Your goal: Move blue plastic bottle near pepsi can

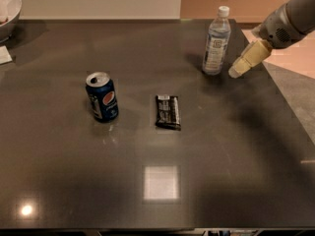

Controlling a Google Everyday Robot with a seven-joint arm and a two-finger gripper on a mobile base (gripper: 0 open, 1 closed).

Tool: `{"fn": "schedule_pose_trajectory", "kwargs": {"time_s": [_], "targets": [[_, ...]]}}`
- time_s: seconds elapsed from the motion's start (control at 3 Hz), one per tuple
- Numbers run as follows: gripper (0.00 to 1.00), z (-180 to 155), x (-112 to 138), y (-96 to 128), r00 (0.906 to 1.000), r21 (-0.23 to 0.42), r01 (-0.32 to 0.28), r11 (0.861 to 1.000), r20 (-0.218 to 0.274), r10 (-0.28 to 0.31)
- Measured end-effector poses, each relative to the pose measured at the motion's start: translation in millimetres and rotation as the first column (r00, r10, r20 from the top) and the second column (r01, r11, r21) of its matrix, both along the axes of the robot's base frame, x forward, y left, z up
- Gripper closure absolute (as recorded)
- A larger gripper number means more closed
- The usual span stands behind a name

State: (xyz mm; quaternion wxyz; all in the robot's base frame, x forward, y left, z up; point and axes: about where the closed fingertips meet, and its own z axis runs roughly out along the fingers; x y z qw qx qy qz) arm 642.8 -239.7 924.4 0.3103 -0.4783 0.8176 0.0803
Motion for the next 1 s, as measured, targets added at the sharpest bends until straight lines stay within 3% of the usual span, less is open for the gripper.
{"fn": "schedule_pose_trajectory", "kwargs": {"time_s": [1.0], "targets": [[0.00,-5,61,20,0.9966,0.070,0.015,0.997,0.080,-0.020]]}}
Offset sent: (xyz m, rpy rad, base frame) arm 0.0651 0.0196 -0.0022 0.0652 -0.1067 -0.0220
